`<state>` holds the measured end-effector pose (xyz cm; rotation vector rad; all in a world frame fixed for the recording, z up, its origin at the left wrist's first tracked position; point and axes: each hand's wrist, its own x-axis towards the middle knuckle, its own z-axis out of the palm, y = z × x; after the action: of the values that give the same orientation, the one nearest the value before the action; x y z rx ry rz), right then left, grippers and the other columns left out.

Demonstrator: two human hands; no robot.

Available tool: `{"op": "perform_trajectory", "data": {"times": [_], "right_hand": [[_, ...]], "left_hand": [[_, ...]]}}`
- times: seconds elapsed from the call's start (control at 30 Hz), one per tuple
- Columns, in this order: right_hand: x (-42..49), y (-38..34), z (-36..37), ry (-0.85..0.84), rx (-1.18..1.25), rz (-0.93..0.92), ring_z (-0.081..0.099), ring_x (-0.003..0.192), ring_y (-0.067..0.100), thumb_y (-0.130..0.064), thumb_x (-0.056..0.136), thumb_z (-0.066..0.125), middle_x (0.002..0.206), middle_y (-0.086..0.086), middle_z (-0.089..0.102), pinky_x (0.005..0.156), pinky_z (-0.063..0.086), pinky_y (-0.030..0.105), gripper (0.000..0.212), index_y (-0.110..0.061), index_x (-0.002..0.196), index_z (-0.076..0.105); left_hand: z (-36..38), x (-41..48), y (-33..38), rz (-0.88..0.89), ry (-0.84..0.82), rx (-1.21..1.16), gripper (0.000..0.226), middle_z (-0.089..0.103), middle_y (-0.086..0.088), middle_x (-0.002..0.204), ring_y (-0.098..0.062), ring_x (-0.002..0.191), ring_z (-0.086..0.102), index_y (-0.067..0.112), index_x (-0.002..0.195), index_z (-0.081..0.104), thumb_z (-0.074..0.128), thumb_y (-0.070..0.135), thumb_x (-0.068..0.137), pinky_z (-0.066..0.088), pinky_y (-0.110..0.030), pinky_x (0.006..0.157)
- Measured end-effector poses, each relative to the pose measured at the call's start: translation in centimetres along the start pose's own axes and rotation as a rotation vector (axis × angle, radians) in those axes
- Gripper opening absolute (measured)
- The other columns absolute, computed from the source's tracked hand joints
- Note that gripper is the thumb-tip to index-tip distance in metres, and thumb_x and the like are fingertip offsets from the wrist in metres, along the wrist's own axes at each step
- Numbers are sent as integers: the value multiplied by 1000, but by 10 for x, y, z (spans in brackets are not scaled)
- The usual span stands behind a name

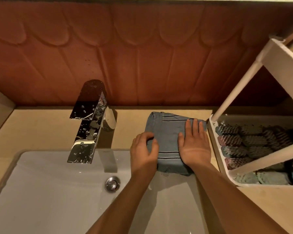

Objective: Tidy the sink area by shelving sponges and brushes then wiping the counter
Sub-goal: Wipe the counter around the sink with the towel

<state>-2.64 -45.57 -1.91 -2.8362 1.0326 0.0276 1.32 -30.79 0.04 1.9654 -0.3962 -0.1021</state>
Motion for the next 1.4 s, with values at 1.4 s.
{"op": "perform_trajectory", "data": {"times": [1.4], "right_hand": [[-195,99,-4,-100,104,-310,-16,139,7,-53,81,-7,158,0,-5,115,-5,28,76,-19,149,-1]], "left_hand": [[-28,-196,61,-673,-353,-229,18,62,-13,108,-29,100,62,12,105,52,57,19,90,51,-43,91]]}}
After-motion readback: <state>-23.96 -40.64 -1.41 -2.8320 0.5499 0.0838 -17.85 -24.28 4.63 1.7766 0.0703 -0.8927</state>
